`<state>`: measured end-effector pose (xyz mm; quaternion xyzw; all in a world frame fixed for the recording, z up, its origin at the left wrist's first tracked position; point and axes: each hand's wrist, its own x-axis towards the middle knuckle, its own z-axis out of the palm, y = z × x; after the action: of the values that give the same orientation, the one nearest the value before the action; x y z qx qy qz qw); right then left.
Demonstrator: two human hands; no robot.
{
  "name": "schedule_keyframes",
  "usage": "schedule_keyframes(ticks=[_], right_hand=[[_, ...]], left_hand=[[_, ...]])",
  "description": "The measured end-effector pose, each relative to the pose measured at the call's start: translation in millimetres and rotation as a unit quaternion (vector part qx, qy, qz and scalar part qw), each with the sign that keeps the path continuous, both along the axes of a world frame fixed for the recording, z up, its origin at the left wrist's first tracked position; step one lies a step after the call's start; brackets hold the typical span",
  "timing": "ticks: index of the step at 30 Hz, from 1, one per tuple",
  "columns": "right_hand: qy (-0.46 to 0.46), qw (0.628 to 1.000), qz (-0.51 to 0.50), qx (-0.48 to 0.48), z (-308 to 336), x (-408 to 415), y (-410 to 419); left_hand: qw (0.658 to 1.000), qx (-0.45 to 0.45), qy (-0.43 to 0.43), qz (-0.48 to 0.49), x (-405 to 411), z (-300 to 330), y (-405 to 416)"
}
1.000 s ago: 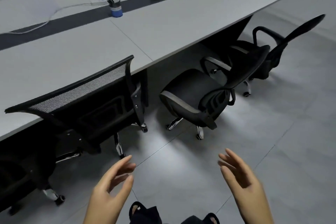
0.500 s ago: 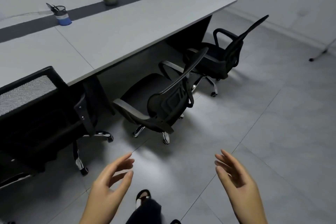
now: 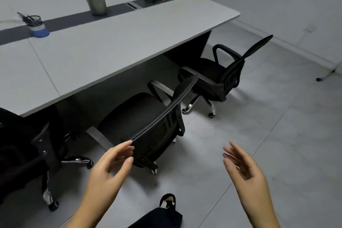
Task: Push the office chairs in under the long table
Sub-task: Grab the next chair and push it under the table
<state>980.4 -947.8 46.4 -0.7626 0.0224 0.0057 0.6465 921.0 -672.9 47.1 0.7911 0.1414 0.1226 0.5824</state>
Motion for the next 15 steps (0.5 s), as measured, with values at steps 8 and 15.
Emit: schedule_keyframes(ticks=[8, 15], right_hand=[[-0.001, 0.996, 0.082, -0.022, 13.2, 147.5, 3.4], [0.015, 0.951, 0.293, -0.092, 1.6, 271.6, 23.7]], left_hand=[[0.997, 0.005, -0.009, 0.074, 87.9, 7.4, -11.4], [0.977, 0.096, 0.067, 0.180, 135.1, -19.7, -44.1]])
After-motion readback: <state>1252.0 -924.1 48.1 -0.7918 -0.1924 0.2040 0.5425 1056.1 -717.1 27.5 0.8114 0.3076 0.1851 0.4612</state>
